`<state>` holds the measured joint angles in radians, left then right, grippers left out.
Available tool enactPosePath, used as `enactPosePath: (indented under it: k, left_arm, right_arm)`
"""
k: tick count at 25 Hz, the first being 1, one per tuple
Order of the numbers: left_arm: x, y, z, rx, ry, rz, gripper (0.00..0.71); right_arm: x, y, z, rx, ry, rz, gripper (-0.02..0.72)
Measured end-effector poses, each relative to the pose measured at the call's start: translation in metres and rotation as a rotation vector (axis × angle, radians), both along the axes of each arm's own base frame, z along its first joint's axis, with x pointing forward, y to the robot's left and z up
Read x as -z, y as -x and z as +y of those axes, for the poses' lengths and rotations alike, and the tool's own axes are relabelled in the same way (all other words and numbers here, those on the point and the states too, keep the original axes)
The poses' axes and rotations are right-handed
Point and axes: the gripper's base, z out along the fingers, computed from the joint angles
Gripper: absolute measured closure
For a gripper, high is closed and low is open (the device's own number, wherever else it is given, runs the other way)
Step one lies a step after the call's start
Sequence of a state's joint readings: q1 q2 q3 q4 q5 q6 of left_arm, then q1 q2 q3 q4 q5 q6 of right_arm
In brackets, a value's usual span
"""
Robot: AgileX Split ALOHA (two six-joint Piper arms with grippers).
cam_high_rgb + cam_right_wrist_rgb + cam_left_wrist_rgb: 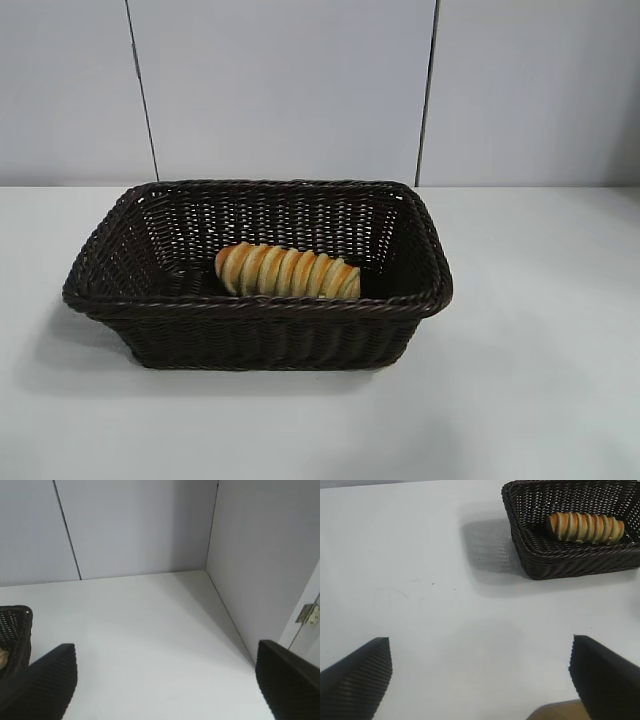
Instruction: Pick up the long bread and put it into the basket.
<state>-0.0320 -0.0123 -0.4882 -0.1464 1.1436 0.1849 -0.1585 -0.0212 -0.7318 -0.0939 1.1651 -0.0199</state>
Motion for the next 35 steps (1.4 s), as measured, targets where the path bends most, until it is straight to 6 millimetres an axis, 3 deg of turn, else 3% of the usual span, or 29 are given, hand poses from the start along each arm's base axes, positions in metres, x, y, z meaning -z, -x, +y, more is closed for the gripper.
enactPosePath:
  k: [13, 35]
  left_arm:
    - [0.0, 0.0, 0.0, 0.0, 0.0, 0.0, 0.015]
    - [0.0, 0.0, 0.0, 0.0, 0.0, 0.0, 0.015]
  right_arm:
    - [0.059, -0.03, -0.003, -0.011, -0.056, 0.259, 0.008]
    - [0.058, -0.034, 0.0, -0.042, -0.078, 0.214, 0.008]
